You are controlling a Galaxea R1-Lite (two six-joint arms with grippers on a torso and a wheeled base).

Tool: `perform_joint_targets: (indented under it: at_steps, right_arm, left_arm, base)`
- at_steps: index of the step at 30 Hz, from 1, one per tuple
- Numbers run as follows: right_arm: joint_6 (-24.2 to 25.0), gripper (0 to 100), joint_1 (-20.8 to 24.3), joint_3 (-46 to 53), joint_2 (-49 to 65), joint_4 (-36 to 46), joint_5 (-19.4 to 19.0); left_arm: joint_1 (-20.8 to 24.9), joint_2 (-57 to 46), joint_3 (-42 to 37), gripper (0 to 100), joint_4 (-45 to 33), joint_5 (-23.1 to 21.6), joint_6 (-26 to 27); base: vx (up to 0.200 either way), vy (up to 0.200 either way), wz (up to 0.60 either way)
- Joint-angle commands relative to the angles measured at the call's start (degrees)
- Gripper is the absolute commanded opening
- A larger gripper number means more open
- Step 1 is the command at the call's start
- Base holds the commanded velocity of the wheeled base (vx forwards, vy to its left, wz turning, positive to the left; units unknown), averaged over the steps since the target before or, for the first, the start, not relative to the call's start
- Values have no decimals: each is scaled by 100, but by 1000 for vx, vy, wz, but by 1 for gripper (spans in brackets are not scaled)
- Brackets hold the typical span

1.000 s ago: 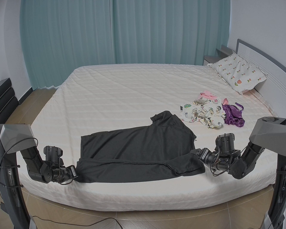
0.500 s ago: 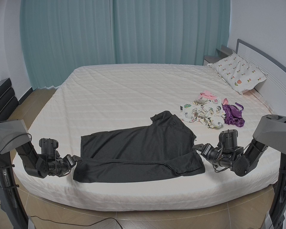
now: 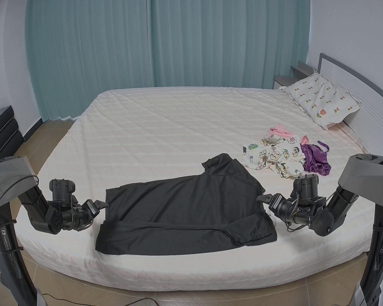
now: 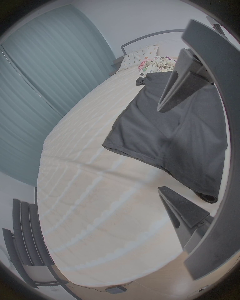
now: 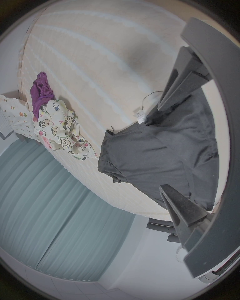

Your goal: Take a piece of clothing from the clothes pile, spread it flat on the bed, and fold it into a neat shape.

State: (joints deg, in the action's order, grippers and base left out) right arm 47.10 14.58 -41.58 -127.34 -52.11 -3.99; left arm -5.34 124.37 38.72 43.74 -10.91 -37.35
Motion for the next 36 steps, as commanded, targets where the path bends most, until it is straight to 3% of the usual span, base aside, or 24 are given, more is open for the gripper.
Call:
perform_joint_targets:
  at_steps: [1, 7, 10, 13, 17, 27, 28, 36]
  right_arm:
    - [-8, 100, -8, 10, -98, 0, -14]
    - [-26, 100, -43, 27, -115, 8, -14]
    - [-219, 100, -34, 133, -133, 8, -23]
    - [-562, 100, -34, 238, -212, -9, -120]
    - [-632, 100, -25, 344, -203, -9, -190]
    - [-667, 100, -8, 353, -203, -9, -217]
    - [-694, 100, 19, 370, -194, -9, -217]
    - [-755, 100, 27, 414, -203, -9, -217]
  left_arm:
    - [7, 26, 4, 100, 3, 1, 0]
    - [42, 114, -92, 100, 12, -87, 61]
    - [42, 70, -242, 100, 12, -359, 193]
    - [42, 8, -532, 100, 21, -649, 677]
    - [42, 44, -743, 100, 3, -649, 1230]
    - [24, -18, -1050, 100, -32, -605, 1863]
    - [7, 61, -1103, 100, -32, -588, 2127]
    - [-64, 96, -1209, 100, -76, -596, 2399]
  base:
    - [200, 0, 0]
    - [167, 0, 0]
    - [0, 0, 0]
    - [0, 0, 0]
    - [0, 0, 0]
    - [0, 0, 0]
    - [0, 0, 0]
    - [0, 0, 0]
